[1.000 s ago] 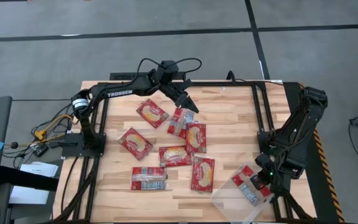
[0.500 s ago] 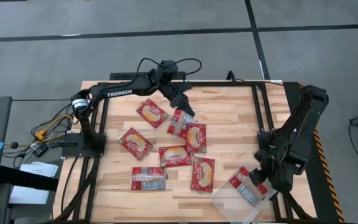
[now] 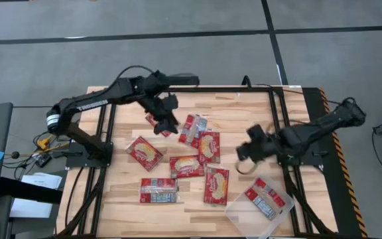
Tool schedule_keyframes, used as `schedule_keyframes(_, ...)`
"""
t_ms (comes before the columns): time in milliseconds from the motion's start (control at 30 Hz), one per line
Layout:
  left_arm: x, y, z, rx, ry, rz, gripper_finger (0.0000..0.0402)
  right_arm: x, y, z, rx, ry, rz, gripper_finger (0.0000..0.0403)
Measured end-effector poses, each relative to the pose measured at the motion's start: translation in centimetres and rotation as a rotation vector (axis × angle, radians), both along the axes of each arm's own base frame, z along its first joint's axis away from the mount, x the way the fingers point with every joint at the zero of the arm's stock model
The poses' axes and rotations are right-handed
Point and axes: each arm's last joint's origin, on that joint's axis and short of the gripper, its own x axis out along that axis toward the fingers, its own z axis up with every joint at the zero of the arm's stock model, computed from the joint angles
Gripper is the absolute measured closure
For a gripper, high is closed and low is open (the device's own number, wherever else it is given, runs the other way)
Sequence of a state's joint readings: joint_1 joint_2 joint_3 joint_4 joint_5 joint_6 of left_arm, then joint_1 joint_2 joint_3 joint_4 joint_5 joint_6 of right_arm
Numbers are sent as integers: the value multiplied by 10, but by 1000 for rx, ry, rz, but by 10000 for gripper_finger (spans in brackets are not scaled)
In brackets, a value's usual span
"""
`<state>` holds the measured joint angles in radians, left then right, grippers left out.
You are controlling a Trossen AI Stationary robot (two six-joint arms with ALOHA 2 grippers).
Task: Sort popcorn bags into baskets
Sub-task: Put the red popcorn bag into the transparent bin
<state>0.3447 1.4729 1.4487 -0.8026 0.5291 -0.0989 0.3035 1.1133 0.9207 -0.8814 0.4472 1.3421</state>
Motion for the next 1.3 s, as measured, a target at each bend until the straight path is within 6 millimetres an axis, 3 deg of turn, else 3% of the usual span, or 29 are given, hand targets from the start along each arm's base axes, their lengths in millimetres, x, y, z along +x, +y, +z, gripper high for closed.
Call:
schedule_keyframes(100,-4,-3,-20,-92,-24,-14,150,18,-22,-5,23,12,13,178)
schedule_keyframes(267,-3,-1,-81,-250,-135,32,150,42,-43,-26,44,63,32,114)
schedule_keyframes(467,7,-1,-139,-351,-314,173,150,60,-45,-64,72,118,-33,82)
schedule_keyframes(633,26,-8,-171,-287,-222,250,150,63,-37,-87,118,106,-85,86)
schedule_keyframes(967,75,-30,-189,-41,-136,284,150,54,-28,-92,124,86,-109,89)
schedule_keyframes(1133,93,-36,-202,120,6,281,150,53,-27,-92,122,86,-104,89)
schedule_keyframes(1300,107,-40,-211,190,38,272,150,52,-27,-92,116,103,-99,90)
